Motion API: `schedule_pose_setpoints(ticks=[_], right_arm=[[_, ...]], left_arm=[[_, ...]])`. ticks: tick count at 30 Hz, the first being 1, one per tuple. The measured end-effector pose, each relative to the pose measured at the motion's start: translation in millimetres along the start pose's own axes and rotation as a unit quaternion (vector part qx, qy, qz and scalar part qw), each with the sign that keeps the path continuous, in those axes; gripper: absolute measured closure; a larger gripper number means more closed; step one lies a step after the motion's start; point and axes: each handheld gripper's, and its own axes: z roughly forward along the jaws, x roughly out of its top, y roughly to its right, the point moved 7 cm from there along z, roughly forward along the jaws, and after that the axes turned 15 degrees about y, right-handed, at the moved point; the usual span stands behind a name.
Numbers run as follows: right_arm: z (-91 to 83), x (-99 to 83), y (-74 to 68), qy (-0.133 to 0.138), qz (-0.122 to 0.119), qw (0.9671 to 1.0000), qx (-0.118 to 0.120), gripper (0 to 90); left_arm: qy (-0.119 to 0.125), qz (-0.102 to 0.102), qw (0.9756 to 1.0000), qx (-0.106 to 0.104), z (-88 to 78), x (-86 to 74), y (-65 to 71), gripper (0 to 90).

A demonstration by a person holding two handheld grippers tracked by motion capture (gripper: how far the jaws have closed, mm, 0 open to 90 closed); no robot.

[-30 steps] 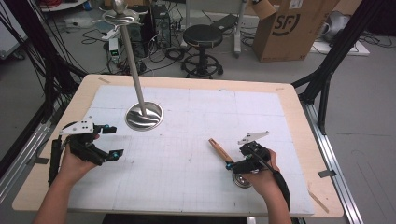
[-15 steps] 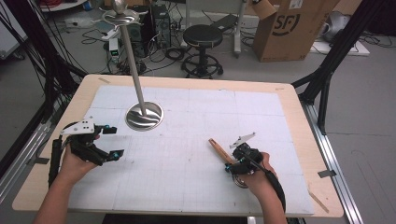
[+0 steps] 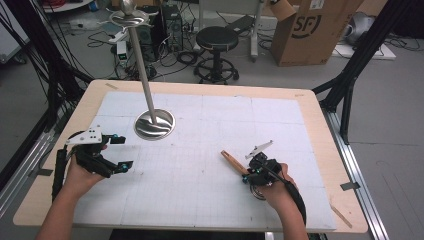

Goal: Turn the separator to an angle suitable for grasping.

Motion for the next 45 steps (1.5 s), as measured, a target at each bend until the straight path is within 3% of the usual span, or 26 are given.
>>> schedule_pose_setpoints(ticks=[5, 10, 15, 19, 25, 29, 34, 45], right_arm=[[0.4, 0.6, -0.1, -0.003, -0.006, 1.0, 0.002, 66.9], [0.1, 0.9, 1.8, -0.008, 0.018, 0.9998, 0.005, 66.0], [0.2, 0.8, 0.6, -0.006, 0.01, 0.9999, 0.002, 65.3], [0.0, 0.4, -1.1, -0.006, 0.018, 0.9998, 0.011, 57.5], [1.2, 1.6, -3.5, -0.019, -0.003, 0.9998, 0.001, 59.0], [0.5, 1.8, -5.9, -0.024, -0.009, 0.9997, 0.001, 67.3], [0.8, 3.0, -8.5, -0.029, -0.037, 0.9989, -0.004, 68.6], [-4.5, 5.2, -6.5, -0.004, -0.028, 0.9995, 0.015, 70.1]], left_arm=[[-0.004, 0.001, 1.0, 0.0, 1.7, -1.3, 0.6, 1.9], [-0.007, 0.001, 1.0, 0.002, 1.9, -2.2, -0.2, 1.8], [-0.006, 0.001, 1.0, 0.001, 1.7, -1.9, 0.0, 1.8], [-0.005, 0.0, 1.0, 0.0, 1.4, -1.8, 0.0, 1.8], [-0.008, 0.002, 1.0, 0.001, 2.0, -2.3, 0.5, 1.8], [-0.006, 0.002, 1.0, 0.001, 1.3, -1.7, 0.5, 1.8], [-0.008, 0.003, 1.0, 0.001, 1.6, -1.9, 1.2, 1.8], [-0.008, 0.0, 1.0, 0.001, 2.1, -2.9, 0.0, 1.8]])
